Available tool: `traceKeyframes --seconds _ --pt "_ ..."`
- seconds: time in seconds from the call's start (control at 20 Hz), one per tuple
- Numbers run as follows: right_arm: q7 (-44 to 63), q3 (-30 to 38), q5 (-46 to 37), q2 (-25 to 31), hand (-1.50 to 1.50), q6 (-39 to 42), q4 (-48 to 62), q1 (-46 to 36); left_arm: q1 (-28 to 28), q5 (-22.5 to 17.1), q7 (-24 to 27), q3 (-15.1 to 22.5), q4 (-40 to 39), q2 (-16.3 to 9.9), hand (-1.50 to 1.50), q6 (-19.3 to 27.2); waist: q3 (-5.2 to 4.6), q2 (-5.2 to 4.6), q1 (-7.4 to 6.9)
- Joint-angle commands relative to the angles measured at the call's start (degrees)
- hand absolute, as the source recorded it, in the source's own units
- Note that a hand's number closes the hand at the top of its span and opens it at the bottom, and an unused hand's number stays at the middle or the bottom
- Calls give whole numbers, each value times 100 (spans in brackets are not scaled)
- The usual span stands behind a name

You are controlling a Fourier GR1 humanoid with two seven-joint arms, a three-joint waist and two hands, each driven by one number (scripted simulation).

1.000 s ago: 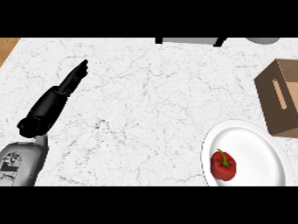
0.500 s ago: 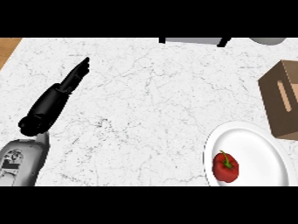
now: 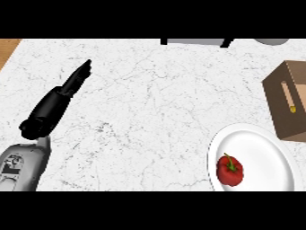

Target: Pick the lemon from the plate and place it in the cardboard box

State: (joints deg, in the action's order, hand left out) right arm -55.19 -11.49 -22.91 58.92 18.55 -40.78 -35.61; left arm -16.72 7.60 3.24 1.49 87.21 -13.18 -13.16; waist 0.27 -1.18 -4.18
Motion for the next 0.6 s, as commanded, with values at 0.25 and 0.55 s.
traceKeyframes --seconds 0.25,0.55 --pt "495 974 2445 -814 -150 2504 1149 -280 78 -14 19 -73 53 -107 0 -43 1 -6 -45" --pt "1532 1514 3318 -549 -150 3094 1899 -791 160 61 144 51 18 55 0 39 13 -59 -25"
